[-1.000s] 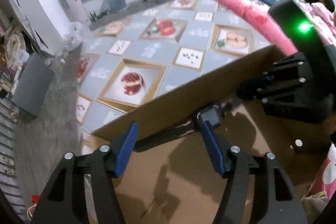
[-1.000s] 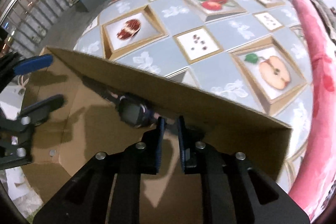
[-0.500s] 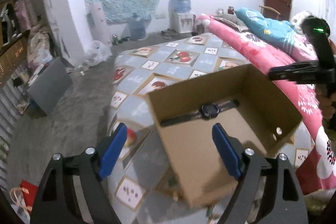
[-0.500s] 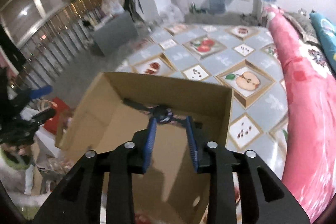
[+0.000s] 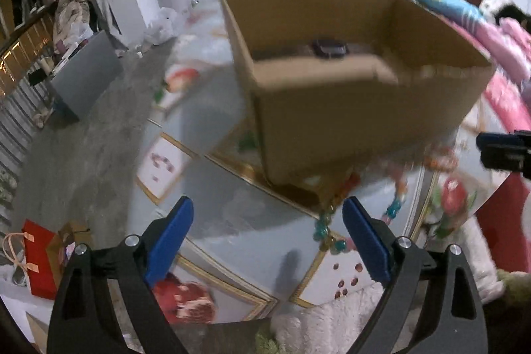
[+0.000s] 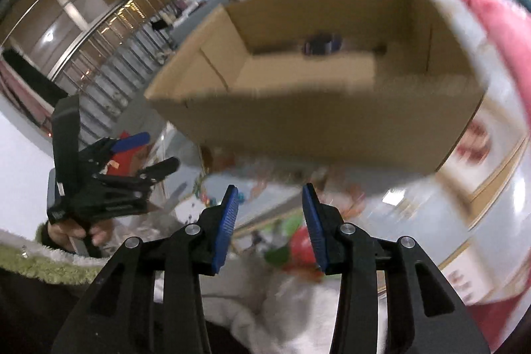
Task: Organize jewelry
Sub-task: 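Open the right gripper to release the watch and withdraw, then grasp the multicolour beaded bracelet with the left gripper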
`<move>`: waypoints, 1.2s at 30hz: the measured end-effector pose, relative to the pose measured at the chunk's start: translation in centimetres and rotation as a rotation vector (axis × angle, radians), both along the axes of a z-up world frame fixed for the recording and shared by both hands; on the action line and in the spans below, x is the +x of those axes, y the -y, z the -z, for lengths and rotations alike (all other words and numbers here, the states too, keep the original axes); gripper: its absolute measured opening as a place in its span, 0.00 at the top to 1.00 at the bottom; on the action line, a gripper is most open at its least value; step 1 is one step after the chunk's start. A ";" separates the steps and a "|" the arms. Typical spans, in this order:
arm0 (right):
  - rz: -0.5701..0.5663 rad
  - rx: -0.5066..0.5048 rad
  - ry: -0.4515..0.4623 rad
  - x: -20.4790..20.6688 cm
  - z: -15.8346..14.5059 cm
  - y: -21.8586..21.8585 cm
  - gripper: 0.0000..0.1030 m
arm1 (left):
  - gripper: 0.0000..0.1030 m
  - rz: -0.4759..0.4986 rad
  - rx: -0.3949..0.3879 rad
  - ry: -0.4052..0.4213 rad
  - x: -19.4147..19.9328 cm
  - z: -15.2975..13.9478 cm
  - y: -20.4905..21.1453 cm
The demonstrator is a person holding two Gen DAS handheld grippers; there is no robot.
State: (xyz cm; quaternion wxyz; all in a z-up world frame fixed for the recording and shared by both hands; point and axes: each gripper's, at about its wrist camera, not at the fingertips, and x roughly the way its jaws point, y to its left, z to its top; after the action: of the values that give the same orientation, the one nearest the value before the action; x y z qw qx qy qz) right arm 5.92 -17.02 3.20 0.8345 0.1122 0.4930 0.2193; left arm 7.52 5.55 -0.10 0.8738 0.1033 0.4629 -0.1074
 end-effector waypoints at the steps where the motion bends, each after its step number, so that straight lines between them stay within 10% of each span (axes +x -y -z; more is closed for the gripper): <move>1: 0.007 -0.004 -0.008 0.1 0.5 -0.2 0.62 | 0.13 0.006 -0.001 -0.008 0.0 0.6 0.3; 7: 0.035 0.041 -0.048 1.7 1.8 -1.2 0.69 | 0.14 0.039 0.033 -0.005 -0.4 2.0 1.8; 18: 0.025 0.029 -0.056 2.9 3.5 -2.6 0.74 | 0.69 0.077 0.016 -0.058 -0.5 3.2 2.6; 36: -0.010 -0.119 -0.029 3.4 4.5 -5.7 0.89 | 0.74 0.091 -0.013 -0.075 0.6 2.5 1.6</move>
State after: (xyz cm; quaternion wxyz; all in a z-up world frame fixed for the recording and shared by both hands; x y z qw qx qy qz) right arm 9.31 -11.35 -1.34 0.8314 0.0630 0.5176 0.1920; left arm 8.09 3.92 -2.63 0.8508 0.1145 0.4894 -0.1536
